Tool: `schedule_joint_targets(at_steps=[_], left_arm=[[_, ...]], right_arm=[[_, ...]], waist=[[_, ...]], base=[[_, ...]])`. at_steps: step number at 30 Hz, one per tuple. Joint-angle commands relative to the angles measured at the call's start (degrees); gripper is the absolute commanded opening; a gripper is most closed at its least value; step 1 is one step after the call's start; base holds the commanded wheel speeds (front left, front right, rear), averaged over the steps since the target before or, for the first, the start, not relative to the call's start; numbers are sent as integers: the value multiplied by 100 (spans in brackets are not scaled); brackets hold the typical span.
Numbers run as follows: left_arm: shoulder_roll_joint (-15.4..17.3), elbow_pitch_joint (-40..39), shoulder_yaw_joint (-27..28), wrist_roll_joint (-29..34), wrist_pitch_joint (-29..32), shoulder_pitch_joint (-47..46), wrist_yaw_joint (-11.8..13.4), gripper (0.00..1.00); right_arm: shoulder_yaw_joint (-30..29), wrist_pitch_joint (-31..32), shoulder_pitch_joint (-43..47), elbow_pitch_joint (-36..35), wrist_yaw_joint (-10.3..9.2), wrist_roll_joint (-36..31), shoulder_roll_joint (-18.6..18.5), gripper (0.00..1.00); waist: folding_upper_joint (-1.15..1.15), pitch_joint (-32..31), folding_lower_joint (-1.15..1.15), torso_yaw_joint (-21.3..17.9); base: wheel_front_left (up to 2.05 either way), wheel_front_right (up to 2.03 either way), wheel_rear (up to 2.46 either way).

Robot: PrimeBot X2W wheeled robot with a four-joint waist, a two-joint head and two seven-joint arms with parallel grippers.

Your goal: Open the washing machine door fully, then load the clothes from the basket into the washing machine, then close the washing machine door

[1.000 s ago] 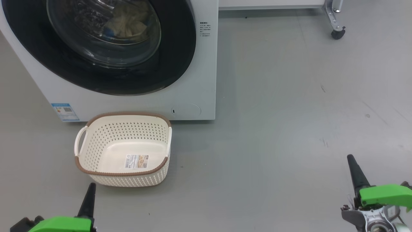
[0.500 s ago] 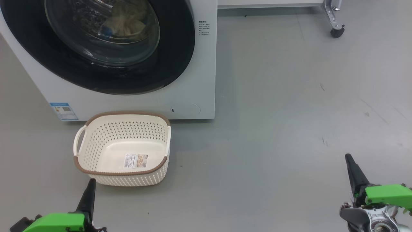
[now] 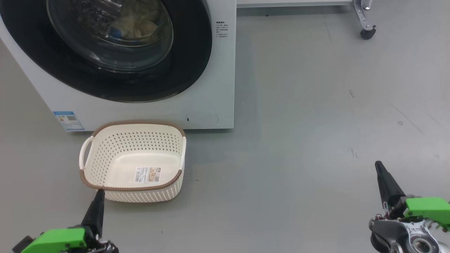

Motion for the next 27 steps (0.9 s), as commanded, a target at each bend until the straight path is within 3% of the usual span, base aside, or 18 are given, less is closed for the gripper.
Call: schedule_joint_targets(at_steps=[1,27], left_arm=[[27,-159,253,-139,61,-305,-42,0],[20,-159,264,-131,70,-306,-42,0]], right_arm=[[90,80,-334,-231,-15,181,-125,0],[90,79,-334,-231,-15,182,-125,0]], waist=[[0,3,0,-2],[0,3,0,-2]], base=[[0,0,0],[0,0,0]])
